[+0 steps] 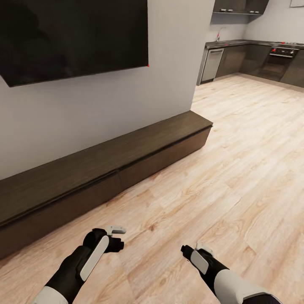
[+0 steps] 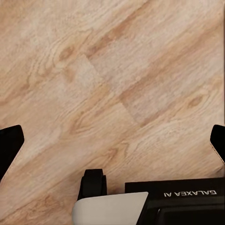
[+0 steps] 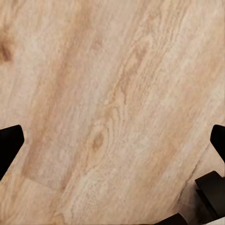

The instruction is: Place each of the two pumpkins and all three candles from the living room inside a cabinet in the living room (use any cabinet), then make sure every cabinet is closed, and position the cauldron so it is next to a table in the living room.

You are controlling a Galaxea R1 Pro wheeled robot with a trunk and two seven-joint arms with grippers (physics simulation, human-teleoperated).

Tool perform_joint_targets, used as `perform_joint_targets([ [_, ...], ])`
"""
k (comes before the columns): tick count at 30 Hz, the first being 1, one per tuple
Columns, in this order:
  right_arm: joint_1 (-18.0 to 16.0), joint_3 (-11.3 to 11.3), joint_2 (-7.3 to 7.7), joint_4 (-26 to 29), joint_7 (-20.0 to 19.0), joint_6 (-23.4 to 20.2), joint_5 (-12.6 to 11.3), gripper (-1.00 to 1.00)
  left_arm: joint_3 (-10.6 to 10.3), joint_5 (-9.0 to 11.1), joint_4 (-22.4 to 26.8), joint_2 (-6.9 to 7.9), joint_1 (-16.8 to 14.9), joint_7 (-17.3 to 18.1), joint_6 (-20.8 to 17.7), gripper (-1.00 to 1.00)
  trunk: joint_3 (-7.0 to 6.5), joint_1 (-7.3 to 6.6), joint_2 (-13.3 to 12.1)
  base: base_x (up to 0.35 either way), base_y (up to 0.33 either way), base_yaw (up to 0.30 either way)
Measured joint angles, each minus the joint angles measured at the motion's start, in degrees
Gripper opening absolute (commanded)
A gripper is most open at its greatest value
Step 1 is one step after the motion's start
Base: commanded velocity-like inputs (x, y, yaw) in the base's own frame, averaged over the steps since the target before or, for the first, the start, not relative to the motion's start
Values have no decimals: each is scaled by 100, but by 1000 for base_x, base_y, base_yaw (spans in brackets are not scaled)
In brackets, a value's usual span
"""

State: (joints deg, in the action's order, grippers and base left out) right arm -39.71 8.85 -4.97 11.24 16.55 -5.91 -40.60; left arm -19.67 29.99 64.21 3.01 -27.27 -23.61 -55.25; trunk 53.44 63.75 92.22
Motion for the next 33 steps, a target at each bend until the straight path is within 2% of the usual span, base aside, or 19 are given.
perform_joint_targets([
  [7, -230, 18, -7, 229, -132, 222, 19, 100, 29, -204, -23, -212, -11, 3, -1, 100, -125, -153, -279, 0, 0, 0],
  [11, -361, 25, -6, 361, -143, 345, 29, 100, 29, -335, -28, -218, -11, 3, -2, 100, -197, -241, -440, 0, 0, 0],
  [24, -368, 34, -7, 790, -106, 722, 104, 100, 33, -327, -35, -213, -17, 12, -10, 100, -430, -527, -961, 0, 0, 0],
  [25, -371, 39, -9, 1264, -107, 789, 119, 100, 33, -327, -37, -209, -18, 12, -10, 100, -449, -549, -1001, 0, 0, 0],
  [28, -368, 33, -8, 1307, -106, 796, 112, 100, 39, -326, -37, -203, -14, 12, -16, 100, -502, -615, -1122, 0, 0, 0],
  [33, -368, 30, -8, 1307, -103, 800, 112, 100, 365, -323, -34, -217, -14, 12, -46, 100, -592, -724, -1322, 0, 0, 0],
])
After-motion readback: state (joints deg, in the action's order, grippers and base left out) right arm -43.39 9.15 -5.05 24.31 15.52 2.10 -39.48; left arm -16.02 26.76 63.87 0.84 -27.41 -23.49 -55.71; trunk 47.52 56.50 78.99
